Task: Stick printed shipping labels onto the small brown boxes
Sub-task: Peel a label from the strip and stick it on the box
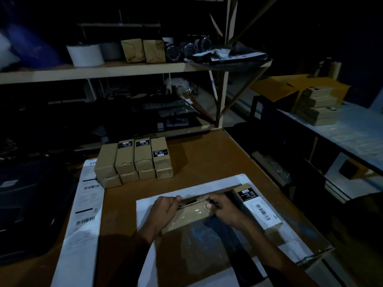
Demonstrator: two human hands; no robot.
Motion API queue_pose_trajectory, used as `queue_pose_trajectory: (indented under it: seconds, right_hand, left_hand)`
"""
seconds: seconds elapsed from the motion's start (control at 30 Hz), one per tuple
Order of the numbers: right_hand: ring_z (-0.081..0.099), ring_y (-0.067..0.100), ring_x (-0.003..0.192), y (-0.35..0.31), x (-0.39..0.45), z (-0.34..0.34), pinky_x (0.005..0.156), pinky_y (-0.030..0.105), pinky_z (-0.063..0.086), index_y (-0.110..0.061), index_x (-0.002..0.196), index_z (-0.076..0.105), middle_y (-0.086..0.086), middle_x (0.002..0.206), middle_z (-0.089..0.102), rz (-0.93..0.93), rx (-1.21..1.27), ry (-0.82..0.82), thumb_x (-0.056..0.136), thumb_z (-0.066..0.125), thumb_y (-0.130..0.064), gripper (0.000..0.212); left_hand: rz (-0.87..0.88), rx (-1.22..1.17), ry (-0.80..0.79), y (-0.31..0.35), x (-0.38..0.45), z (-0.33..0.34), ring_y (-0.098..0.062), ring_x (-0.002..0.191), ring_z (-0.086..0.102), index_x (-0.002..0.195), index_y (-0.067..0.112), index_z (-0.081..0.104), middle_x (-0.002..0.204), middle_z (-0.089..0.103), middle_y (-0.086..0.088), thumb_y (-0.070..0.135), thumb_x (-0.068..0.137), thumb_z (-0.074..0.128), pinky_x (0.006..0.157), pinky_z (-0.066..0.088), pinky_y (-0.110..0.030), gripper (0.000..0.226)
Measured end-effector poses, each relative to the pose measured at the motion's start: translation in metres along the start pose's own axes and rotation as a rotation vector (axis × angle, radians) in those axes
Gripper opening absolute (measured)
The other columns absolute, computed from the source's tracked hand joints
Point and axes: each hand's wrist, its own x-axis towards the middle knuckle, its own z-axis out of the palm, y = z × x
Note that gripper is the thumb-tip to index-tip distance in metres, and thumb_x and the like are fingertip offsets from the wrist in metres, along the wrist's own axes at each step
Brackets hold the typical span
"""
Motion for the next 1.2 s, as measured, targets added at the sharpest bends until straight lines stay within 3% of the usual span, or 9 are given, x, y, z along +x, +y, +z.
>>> queue_pose_trajectory:
  seconds: [0.1, 0.17, 0.27, 0.4, 0.5, 0.6, 0.83, 0.97, 1.2]
  right_hand:
    - [0.06, 0.006, 0.109, -0.003, 0.009, 0.0, 0.09, 0.023, 0.048, -0.027, 0.112, 0.07, -0.005, 0.114, 0.067, 0.036, -0.008, -0.026, 0.101, 0.05, -0.002, 0.033]
    - [0.061, 0.01, 0.106, -0.002, 0.013, -0.001, 0.09, 0.027, 0.047, -0.016, 0.113, 0.068, -0.001, 0.11, 0.067, 0.057, -0.001, -0.036, 0.103, 0.049, -0.005, 0.023]
    - [0.063, 0.015, 0.102, 0.0, 0.014, -0.001, 0.085, 0.028, 0.05, -0.011, 0.108, 0.065, -0.003, 0.1, 0.068, 0.068, 0.055, -0.059, 0.105, 0.048, -0.009, 0.018]
    - [0.065, 0.017, 0.109, -0.005, 0.014, -0.004, 0.085, 0.032, 0.058, -0.024, 0.114, 0.067, -0.002, 0.111, 0.07, 0.155, 0.116, -0.106, 0.106, 0.047, -0.015, 0.023]
    - [0.065, 0.025, 0.115, -0.006, 0.017, -0.01, 0.094, 0.047, 0.056, -0.018, 0.124, 0.064, 0.005, 0.12, 0.071, 0.199, 0.211, -0.185, 0.102, 0.056, -0.009, 0.025]
    - [0.063, 0.026, 0.119, -0.005, 0.018, -0.014, 0.097, 0.049, 0.055, -0.021, 0.127, 0.064, 0.008, 0.125, 0.068, 0.223, 0.203, -0.257, 0.09, 0.074, -0.01, 0.04]
    - [0.064, 0.024, 0.116, 0.0, 0.015, -0.008, 0.09, 0.051, 0.058, -0.021, 0.124, 0.065, 0.004, 0.124, 0.068, 0.217, 0.206, -0.197, 0.08, 0.082, -0.006, 0.049]
    - [0.061, 0.026, 0.118, -0.002, 0.012, -0.009, 0.085, 0.046, 0.058, -0.024, 0.124, 0.066, 0.006, 0.126, 0.065, 0.173, 0.208, -0.194, 0.083, 0.079, -0.005, 0.047]
    - [0.057, 0.018, 0.12, -0.008, 0.01, -0.014, 0.081, 0.032, 0.06, -0.024, 0.132, 0.062, 0.001, 0.134, 0.056, 0.076, 0.113, -0.241, 0.085, 0.076, -0.003, 0.053]
  left_hand:
    - [0.004, 0.1, 0.068, 0.014, -0.001, -0.004, -0.008, 0.076, 0.066, 0.09, 0.019, 0.08, 0.085, 0.076, 0.001, 0.045, 0.102, 0.036, 0.077, 0.053, -0.035, 0.053]
    - [0.0, 0.145, 0.048, 0.018, -0.004, -0.006, -0.006, 0.084, 0.065, 0.097, 0.023, 0.077, 0.091, 0.074, 0.005, 0.035, 0.106, 0.034, 0.081, 0.051, -0.028, 0.046]
    - [-0.007, -0.005, -0.055, 0.015, -0.009, -0.009, -0.001, 0.097, 0.062, 0.105, 0.031, 0.075, 0.101, 0.068, 0.019, 0.054, 0.096, 0.03, 0.083, 0.048, -0.018, 0.051]
    - [-0.054, 0.01, -0.214, 0.001, -0.011, -0.006, -0.005, 0.112, 0.057, 0.126, 0.038, 0.061, 0.12, 0.061, 0.019, 0.072, 0.062, 0.065, 0.09, 0.049, -0.022, 0.072]
    - [-0.077, 0.061, -0.291, -0.001, -0.007, -0.004, 0.001, 0.111, 0.053, 0.133, 0.045, 0.051, 0.122, 0.057, 0.025, 0.07, 0.058, 0.08, 0.088, 0.046, -0.015, 0.084]
    - [-0.076, 0.039, -0.357, -0.002, 0.0, -0.008, 0.003, 0.111, 0.053, 0.134, 0.047, 0.048, 0.122, 0.057, 0.026, 0.059, 0.06, 0.087, 0.079, 0.037, -0.005, 0.085]
    - [-0.065, -0.087, -0.428, -0.011, 0.006, -0.013, 0.0, 0.117, 0.056, 0.131, 0.048, 0.054, 0.126, 0.062, 0.024, 0.043, 0.056, 0.093, 0.101, 0.05, -0.038, 0.085]
    - [-0.008, -0.121, -0.446, -0.007, 0.007, -0.016, -0.001, 0.116, 0.059, 0.129, 0.044, 0.059, 0.125, 0.063, 0.022, 0.029, 0.061, 0.093, 0.099, 0.052, -0.037, 0.077]
    - [0.026, -0.028, -0.407, 0.001, 0.002, -0.018, 0.007, 0.116, 0.055, 0.132, 0.053, 0.054, 0.128, 0.06, 0.031, 0.039, 0.064, 0.086, 0.098, 0.051, -0.031, 0.076]
